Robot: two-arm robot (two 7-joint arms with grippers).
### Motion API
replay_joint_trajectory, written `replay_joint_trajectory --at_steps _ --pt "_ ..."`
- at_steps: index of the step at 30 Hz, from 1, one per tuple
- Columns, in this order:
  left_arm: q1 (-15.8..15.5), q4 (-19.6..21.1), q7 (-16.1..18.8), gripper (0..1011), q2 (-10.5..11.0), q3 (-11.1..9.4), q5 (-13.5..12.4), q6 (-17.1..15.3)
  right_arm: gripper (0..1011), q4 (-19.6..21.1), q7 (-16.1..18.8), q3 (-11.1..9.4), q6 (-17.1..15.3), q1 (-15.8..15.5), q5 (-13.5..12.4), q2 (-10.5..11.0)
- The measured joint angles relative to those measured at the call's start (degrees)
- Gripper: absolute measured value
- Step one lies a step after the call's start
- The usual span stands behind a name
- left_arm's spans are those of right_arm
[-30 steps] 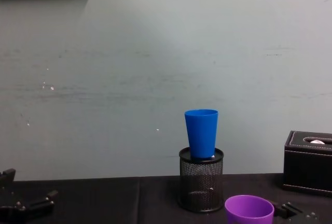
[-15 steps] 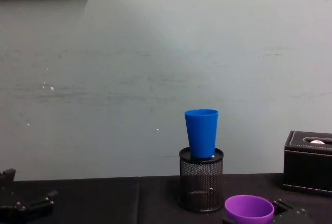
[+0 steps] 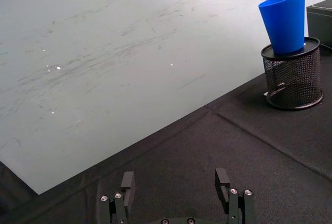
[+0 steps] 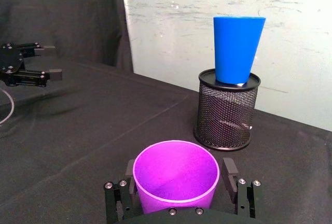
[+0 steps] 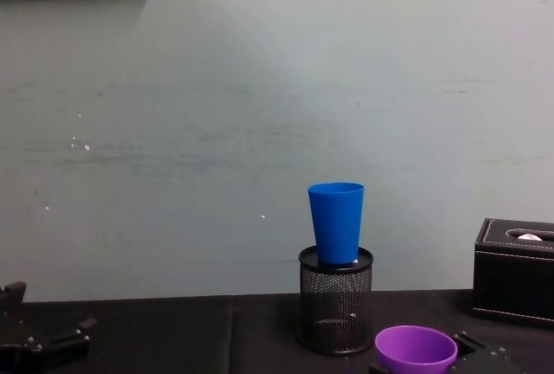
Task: Pick up one cup with a gripper and tap it against the other cup.
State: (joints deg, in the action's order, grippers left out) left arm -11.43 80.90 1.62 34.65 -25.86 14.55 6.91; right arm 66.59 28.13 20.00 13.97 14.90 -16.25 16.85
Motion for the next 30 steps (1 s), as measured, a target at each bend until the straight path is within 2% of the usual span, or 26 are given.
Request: replay_joint_trajectory --at_steps 14,20,21,30 --pt "0.0 0.0 0.0 1011 0.0 0.0 0.0 0.0 998 0.1 -0.1 0.0 0.0 -0.1 0.0 0.0" --pt "0.0 0.0 0.0 1011 0.0 0.0 0.0 0.0 868 0.2 -0.1 0.0 0.0 -0.1 0.0 0.0" --pt "0.0 0.0 0.0 1011 0.0 0.0 0.0 0.0 820 0.2 -0.1 0.0 0.0 -0.1 0.0 0.0" --pt "0.0 0.0 0.0 1012 0.0 0.0 0.0 0.0 746 0.2 -0.2 0.0 -0.1 -0.1 0.0 0.1"
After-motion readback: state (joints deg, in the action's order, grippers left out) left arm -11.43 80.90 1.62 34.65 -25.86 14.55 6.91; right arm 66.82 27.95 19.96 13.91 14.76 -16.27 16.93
